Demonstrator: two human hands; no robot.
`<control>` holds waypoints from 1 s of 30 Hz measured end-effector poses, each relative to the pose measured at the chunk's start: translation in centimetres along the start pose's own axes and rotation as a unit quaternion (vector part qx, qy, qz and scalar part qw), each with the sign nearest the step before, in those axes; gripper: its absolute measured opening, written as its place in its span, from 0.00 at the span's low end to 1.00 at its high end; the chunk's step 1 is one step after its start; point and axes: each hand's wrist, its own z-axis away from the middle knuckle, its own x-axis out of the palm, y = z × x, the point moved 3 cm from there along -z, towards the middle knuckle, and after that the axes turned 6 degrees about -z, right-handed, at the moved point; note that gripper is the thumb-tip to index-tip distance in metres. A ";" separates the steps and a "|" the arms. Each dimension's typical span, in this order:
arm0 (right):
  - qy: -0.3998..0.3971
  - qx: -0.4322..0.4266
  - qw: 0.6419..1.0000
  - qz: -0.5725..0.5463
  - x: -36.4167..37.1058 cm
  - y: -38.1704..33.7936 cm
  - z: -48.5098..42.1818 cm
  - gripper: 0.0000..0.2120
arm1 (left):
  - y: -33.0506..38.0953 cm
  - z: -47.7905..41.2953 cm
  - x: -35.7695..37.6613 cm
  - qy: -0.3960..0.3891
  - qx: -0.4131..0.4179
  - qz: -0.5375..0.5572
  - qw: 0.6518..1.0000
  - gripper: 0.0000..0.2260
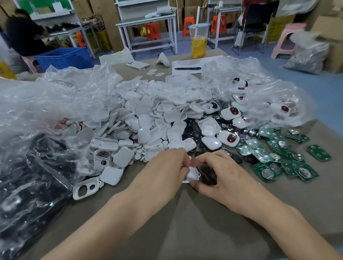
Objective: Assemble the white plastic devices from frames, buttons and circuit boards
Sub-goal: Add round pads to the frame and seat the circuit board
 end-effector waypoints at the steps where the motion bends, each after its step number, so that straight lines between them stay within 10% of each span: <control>1: 0.002 -0.019 1.000 0.018 0.0 -0.1 0.0 0.11 | 0.0 0.2 0.1 0.009 0.005 0.001 1.000 0.05; 10: -0.003 -0.029 0.999 0.027 0.0 -0.3 0.2 0.07 | -2.9 2.3 -2.1 0.098 0.100 -0.041 0.989 0.09; 19: -0.010 -0.031 0.999 0.037 0.0 -0.5 0.3 0.07 | -2.8 3.5 -1.0 0.023 0.218 -0.136 0.966 0.10; 30: -0.008 0.009 0.993 0.115 0.0 -1.2 0.9 0.17 | -6.5 6.1 -3.7 0.077 0.055 -0.032 0.995 0.12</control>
